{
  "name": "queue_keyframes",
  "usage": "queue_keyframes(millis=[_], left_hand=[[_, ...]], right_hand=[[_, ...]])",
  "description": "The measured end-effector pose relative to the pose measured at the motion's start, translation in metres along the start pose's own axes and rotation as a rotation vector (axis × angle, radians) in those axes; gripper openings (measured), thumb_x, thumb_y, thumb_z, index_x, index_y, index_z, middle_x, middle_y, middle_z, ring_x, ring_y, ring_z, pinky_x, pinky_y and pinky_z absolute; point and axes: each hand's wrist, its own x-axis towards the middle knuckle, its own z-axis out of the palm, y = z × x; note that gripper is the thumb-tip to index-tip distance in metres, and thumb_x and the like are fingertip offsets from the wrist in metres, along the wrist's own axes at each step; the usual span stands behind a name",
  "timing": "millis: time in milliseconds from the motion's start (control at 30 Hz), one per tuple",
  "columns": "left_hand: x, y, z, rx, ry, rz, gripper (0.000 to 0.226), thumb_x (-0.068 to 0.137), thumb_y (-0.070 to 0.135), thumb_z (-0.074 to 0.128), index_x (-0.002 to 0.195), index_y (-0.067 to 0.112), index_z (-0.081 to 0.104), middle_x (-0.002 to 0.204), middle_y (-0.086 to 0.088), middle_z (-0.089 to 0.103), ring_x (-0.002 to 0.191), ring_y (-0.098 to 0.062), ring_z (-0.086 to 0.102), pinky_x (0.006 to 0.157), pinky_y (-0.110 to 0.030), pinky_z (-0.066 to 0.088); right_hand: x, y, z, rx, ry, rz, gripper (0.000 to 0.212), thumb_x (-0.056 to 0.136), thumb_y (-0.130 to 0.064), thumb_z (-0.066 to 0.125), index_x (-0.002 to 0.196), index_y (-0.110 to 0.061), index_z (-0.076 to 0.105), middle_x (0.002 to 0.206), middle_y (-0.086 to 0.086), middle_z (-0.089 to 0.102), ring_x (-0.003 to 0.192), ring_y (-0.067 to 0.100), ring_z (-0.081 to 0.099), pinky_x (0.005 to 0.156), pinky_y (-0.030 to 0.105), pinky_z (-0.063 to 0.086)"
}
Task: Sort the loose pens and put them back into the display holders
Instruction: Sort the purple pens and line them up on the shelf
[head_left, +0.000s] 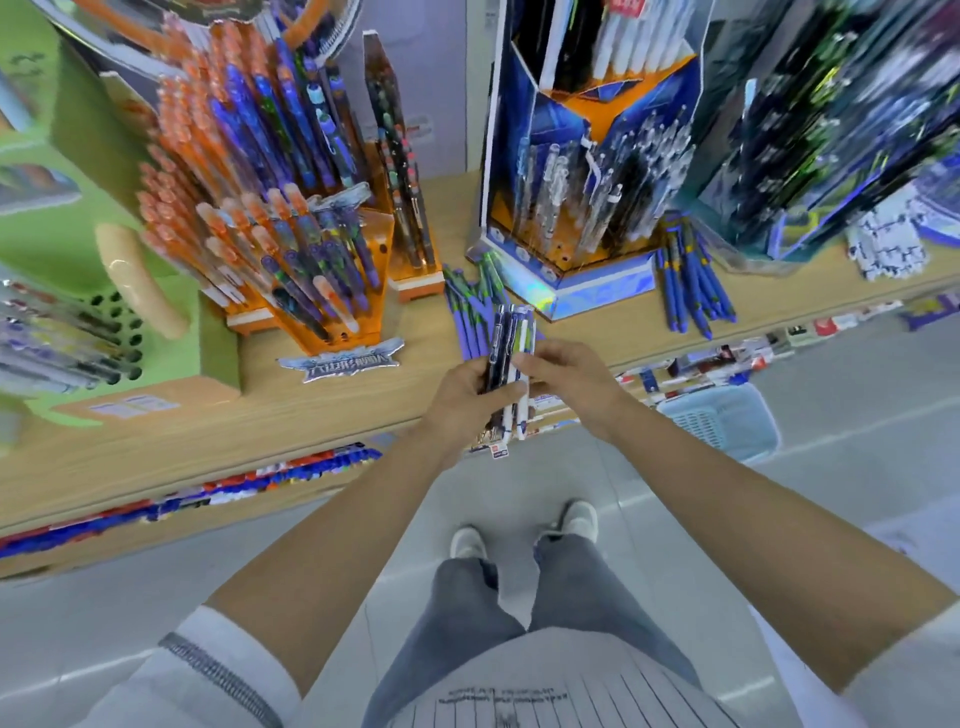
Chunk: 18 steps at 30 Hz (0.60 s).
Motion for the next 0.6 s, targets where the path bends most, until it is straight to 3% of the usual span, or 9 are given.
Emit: queue_keyframes(millis=[100,200,300,433,533,600], left_hand=[[0.007,0.006,0.024,0.031,-0.047,-0.015,0.016,0.092,0.002,0.060,0.107,0.002,0.059,0.076,-0.013,0.060,0.052,-0.012,0.054,0.048,-0.021,0.044],[0.018,0.009,0.050,0.050,-0.074,-0.021,0.016,0.093,0.004,0.060,0.108,0.000,0.059,0.087,-0.020,0.054,0.072,-0.024,0.050,0.064,-0.032,0.044],[0.028,0.013,0.087,0.024,-0.073,-0.007,0.010,0.091,0.004,0.062,0.102,0.004,0.063,0.091,-0.025,0.060,0.081,-0.030,0.055,0.070,-0.036,0.047],[0.042,0.019,0.136,0.039,-0.062,0.010,0.011,0.093,0.005,0.060,0.103,0.005,0.063,0.072,-0.014,0.057,0.048,-0.011,0.051,0.044,-0.018,0.040],[0.053,0.022,0.170,-0.032,-0.004,-0.010,0.019,0.095,0.002,0.055,0.112,-0.006,0.059,0.083,-0.013,0.066,0.055,-0.007,0.064,0.052,-0.019,0.052],[0.061,0.023,0.190,-0.083,0.042,0.002,0.020,0.095,0.001,0.054,0.112,-0.009,0.055,0.084,-0.008,0.071,0.063,-0.011,0.070,0.061,-0.027,0.059]], right_hand=[[-0.005,0.002,-0.030,0.062,0.085,-0.016,0.015,0.090,-0.005,0.063,0.075,-0.007,0.062,0.067,0.003,0.065,0.058,0.010,0.062,0.060,0.022,0.052],[-0.009,0.007,-0.061,0.049,0.124,-0.004,0.009,0.090,-0.011,0.065,0.081,-0.007,0.066,0.069,-0.001,0.066,0.063,0.013,0.059,0.063,0.023,0.048],[-0.010,0.013,-0.094,0.029,0.079,0.066,0.014,0.088,-0.019,0.068,0.087,-0.005,0.069,0.083,0.011,0.067,0.079,0.023,0.060,0.078,0.039,0.052],[-0.012,0.012,-0.145,0.026,0.092,0.079,0.014,0.089,-0.017,0.067,0.081,-0.005,0.068,0.083,0.012,0.066,0.079,0.023,0.062,0.081,0.038,0.052],[-0.009,0.011,-0.190,0.091,0.162,0.076,0.025,0.091,-0.017,0.065,0.094,0.008,0.064,0.092,0.022,0.067,0.084,0.031,0.064,0.080,0.041,0.053],[-0.006,0.010,-0.219,0.097,0.167,0.085,0.017,0.092,-0.017,0.064,0.091,0.000,0.066,0.091,0.021,0.070,0.079,0.030,0.069,0.075,0.039,0.058]])
